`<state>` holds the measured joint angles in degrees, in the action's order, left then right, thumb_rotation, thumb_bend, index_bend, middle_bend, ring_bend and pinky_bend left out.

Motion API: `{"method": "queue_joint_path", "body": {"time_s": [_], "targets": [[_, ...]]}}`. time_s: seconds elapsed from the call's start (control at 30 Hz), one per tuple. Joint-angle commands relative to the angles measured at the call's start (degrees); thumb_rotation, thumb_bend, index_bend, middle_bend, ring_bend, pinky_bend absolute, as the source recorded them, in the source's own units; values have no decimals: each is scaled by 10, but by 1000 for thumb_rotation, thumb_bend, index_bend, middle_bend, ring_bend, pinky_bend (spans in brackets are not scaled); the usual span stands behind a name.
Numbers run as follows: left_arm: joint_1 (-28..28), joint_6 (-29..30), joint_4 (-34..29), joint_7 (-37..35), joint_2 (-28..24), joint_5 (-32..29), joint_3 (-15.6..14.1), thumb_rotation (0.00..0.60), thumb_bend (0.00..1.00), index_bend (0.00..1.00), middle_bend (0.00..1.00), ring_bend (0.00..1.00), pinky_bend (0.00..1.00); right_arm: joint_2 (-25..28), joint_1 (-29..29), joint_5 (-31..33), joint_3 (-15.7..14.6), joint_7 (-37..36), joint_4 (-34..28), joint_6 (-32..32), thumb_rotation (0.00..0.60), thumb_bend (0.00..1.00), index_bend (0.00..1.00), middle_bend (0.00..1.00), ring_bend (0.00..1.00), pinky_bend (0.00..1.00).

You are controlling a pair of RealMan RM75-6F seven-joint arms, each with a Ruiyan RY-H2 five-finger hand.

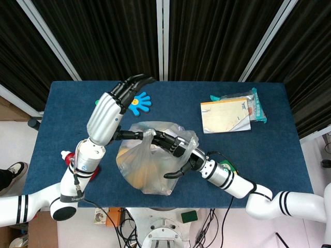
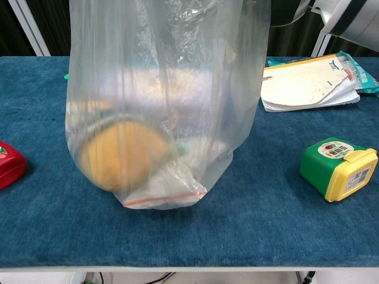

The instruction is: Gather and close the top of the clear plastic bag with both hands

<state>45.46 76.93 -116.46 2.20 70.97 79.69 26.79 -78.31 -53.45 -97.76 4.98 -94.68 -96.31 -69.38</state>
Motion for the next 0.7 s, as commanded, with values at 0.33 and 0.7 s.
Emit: {"method": "queue_joint_path", "body": {"time_s": [0.33, 0.7], "targets": [[5, -5, -10, 14, -6, -13, 4, 600, 12, 71, 167, 105, 221, -9, -18, 11, 17, 40, -14, 21, 600, 106, 147, 83, 0, 18], [19, -13, -27, 48, -4, -20, 9, 600, 12, 71, 167, 105, 221, -6, -33, 32, 34, 51, -18, 50, 600, 106, 133, 78, 0, 14]]}}
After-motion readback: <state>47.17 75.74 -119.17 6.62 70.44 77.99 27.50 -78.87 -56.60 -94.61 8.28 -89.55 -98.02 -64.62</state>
